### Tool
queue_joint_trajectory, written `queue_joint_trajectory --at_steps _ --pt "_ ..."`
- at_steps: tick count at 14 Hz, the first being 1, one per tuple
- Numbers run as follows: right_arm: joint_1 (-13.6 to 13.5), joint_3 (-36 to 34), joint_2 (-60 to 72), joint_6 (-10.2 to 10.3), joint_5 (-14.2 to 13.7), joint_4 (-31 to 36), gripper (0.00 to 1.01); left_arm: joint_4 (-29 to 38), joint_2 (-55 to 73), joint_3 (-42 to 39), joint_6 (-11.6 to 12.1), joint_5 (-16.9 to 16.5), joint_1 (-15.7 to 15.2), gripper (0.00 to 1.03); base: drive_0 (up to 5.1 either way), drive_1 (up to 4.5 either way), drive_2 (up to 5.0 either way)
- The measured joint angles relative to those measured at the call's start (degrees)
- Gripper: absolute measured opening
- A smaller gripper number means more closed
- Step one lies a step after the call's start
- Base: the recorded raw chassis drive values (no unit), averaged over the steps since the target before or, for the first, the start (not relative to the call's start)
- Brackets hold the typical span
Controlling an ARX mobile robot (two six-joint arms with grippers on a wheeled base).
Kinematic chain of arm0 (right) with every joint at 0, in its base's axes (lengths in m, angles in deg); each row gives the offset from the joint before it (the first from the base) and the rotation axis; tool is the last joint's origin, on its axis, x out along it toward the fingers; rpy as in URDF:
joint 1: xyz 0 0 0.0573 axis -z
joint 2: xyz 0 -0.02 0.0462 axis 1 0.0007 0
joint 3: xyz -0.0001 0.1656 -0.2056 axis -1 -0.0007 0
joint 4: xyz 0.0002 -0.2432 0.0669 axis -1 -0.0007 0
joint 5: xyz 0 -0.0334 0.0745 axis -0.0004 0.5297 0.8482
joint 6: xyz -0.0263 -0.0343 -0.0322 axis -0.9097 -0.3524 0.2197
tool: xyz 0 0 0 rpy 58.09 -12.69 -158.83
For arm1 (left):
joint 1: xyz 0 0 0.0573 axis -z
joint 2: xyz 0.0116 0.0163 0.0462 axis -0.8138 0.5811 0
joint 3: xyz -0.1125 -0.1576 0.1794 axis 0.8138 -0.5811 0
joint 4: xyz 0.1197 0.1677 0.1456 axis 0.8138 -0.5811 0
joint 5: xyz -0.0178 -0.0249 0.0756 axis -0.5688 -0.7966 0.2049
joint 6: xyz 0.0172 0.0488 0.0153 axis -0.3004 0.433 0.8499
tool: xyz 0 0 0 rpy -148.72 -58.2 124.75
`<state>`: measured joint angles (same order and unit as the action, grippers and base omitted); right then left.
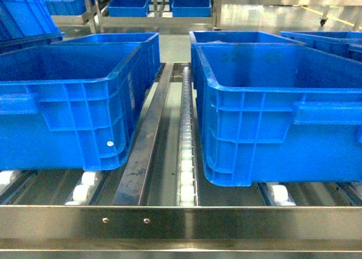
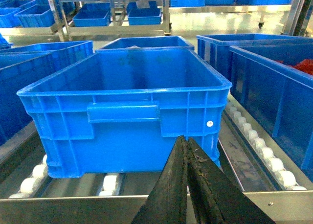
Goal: Sort blue parts and orange caps into right shelf containers
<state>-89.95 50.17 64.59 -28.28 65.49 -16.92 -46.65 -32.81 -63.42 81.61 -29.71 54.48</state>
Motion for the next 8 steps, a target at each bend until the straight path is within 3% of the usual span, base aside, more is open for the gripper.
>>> queue_joint_trajectory --at_steps 2,4,5,8 --pt "0.02 0.0 -2.36 0.0 0.0 -2.34 0.02 -10.36 -9.49 0.04 -0.02 0.11 0.0 0.02 0.0 0.0 0.0" --pt "0.0 0.04 -5.55 0.0 -0.04 -6.47 0.02 -10.67 -9.62 0.04 0.0 0.09 0.0 0.02 0.0 0.0 0.0" --pt "0.0 0.02 -11.56 0.0 0.0 -14.1 0.02 -10.29 -9.64 0.04 0.0 0.17 0.0 0.02 0.0 0.0 0.0" --pt "0.0 0.02 -13.2 -0.02 0.04 -13.77 0.02 -10.32 -9.64 0.04 0.0 -0.07 0.0 0.02 0.0 0.0 0.0"
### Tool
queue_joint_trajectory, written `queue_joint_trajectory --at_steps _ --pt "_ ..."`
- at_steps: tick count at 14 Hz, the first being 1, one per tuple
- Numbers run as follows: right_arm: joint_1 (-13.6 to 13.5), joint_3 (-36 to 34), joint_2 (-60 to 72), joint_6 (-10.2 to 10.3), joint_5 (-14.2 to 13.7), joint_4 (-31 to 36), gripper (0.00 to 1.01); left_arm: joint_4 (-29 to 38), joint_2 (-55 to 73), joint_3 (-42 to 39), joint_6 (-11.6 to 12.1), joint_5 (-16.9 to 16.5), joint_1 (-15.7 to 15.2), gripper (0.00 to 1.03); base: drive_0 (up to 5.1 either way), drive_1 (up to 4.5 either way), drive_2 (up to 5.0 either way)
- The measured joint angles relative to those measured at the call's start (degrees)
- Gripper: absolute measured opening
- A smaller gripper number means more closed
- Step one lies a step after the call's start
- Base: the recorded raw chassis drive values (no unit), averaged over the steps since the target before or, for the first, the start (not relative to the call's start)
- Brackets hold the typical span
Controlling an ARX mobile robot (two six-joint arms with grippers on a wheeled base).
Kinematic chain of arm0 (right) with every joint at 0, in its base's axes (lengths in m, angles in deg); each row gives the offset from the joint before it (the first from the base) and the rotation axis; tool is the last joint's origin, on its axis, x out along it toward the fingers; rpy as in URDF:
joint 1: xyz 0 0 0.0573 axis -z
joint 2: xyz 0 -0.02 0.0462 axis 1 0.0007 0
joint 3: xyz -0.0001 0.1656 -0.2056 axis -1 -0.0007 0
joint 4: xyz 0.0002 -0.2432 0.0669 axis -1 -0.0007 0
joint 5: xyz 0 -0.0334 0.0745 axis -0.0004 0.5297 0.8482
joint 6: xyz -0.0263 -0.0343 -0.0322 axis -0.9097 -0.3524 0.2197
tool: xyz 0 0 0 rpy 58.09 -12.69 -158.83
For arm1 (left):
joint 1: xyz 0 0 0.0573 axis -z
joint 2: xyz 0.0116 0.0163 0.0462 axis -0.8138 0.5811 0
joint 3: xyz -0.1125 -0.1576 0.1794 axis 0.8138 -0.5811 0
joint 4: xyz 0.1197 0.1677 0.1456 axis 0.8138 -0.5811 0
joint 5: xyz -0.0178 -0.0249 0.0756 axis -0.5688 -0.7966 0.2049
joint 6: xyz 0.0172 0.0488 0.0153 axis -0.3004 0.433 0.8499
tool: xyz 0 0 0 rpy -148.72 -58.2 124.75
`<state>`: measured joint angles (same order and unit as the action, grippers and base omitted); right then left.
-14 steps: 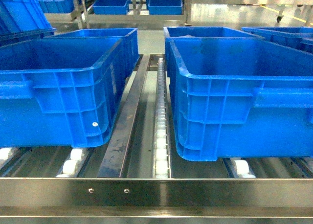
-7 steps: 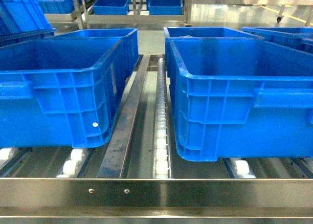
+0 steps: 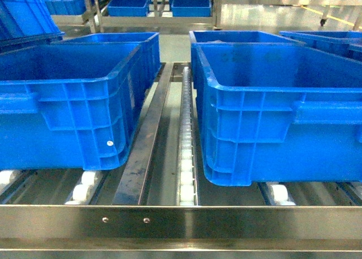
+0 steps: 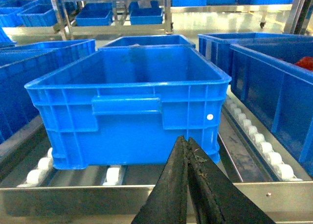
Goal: Sort blue parts and orange caps into right shelf containers
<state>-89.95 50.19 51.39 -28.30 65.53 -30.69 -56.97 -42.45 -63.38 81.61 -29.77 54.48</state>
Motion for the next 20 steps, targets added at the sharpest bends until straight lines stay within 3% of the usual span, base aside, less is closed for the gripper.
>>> queue_joint_trajectory --at_steps 3,4,11,20 --pt "0.0 0.0 -0.02 0.0 -0.02 0.04 0.02 0.0 0.0 0.0 -0.04 0.04 0.0 0.03 0.0 0.0 0.0" --pt "0.0 0.0 -0.02 0.0 -0.02 0.04 0.1 0.0 0.0 0.0 -0.02 0.04 0.0 0.13 0.0 0.0 0.0" --pt "0.0 0.0 -0.02 0.02 -0.02 0.04 1.0 0.0 0.0 0.0 0.02 0.07 0.0 1.0 0.0 0.0 0.0" --pt "0.0 0.0 0.0 0.0 -0.02 0.04 0.98 0.0 0.0 0.0 0.0 0.04 0.0 0.98 0.0 0.0 0.0"
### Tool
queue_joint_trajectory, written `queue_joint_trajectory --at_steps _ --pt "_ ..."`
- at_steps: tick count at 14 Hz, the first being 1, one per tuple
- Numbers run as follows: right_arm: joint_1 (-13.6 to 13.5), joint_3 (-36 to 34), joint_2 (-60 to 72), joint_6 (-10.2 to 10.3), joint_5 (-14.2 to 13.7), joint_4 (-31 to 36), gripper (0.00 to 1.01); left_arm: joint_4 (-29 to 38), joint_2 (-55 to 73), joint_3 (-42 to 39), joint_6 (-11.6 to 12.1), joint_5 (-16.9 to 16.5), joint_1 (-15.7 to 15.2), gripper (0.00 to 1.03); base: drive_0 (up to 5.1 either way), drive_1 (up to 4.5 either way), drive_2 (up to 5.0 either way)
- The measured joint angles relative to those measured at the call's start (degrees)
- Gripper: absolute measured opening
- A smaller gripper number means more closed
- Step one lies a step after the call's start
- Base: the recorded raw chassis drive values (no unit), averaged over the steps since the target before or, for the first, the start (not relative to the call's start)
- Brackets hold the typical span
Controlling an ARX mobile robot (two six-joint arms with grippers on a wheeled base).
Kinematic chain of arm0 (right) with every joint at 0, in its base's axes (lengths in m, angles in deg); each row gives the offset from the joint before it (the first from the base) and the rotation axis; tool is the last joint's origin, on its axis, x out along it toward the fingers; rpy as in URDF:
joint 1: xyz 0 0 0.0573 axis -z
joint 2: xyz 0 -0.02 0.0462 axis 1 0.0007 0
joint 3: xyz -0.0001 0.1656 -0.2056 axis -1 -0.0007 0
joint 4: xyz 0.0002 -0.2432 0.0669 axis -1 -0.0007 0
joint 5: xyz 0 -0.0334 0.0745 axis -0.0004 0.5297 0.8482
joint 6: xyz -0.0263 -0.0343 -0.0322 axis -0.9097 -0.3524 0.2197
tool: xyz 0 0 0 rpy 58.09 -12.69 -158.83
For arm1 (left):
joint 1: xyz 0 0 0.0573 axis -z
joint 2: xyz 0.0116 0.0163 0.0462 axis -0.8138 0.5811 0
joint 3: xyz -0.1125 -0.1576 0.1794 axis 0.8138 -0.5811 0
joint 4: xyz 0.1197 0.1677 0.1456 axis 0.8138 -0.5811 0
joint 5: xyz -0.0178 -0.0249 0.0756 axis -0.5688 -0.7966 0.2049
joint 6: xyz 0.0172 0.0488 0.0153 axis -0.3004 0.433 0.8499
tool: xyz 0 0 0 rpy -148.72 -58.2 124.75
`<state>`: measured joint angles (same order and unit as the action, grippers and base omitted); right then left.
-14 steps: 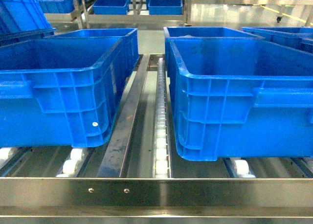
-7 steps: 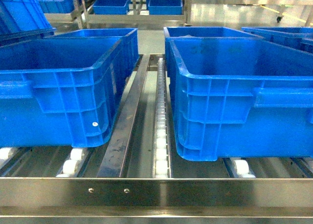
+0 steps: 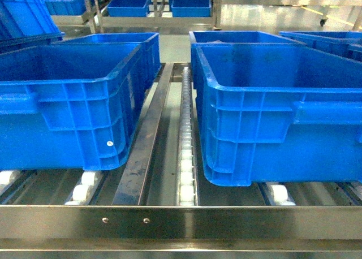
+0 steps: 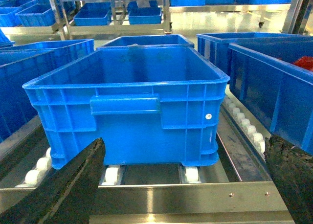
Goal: Sort blue parts and orange caps into right shelf containers
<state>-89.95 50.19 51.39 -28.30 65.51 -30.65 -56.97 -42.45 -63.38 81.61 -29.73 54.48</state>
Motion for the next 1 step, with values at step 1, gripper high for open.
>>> queue_joint_trajectory --at_steps 1 --pt "0.0 0.0 -0.02 0.0 0.0 -0.02 0.98 0.0 0.0 0.0 0.0 0.0 0.0 0.98 0.0 0.0 0.0"
